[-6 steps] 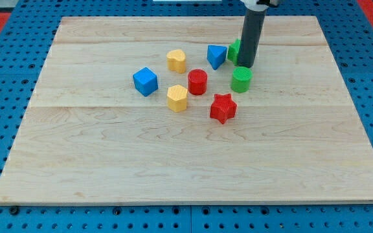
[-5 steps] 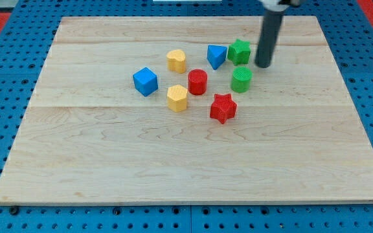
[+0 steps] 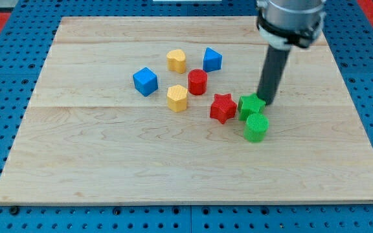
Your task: Push green star towards bottom left
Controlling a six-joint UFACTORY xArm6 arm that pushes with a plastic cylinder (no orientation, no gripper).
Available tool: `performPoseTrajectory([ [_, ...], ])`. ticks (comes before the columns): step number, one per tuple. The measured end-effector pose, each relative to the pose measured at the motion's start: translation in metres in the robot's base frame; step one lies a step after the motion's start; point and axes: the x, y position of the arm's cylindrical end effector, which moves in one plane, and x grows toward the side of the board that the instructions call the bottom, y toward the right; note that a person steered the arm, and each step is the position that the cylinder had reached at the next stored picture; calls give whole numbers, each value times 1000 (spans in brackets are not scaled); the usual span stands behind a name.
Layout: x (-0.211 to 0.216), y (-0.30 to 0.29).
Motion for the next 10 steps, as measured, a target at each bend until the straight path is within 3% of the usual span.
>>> performPoseTrajectory([
  [1, 12, -16],
  [2, -10, -39],
  [4, -7, -95],
  [6, 12, -53],
  [7, 14, -68],
  [8, 30, -142],
  [9, 66, -175],
  [10, 60, -143],
])
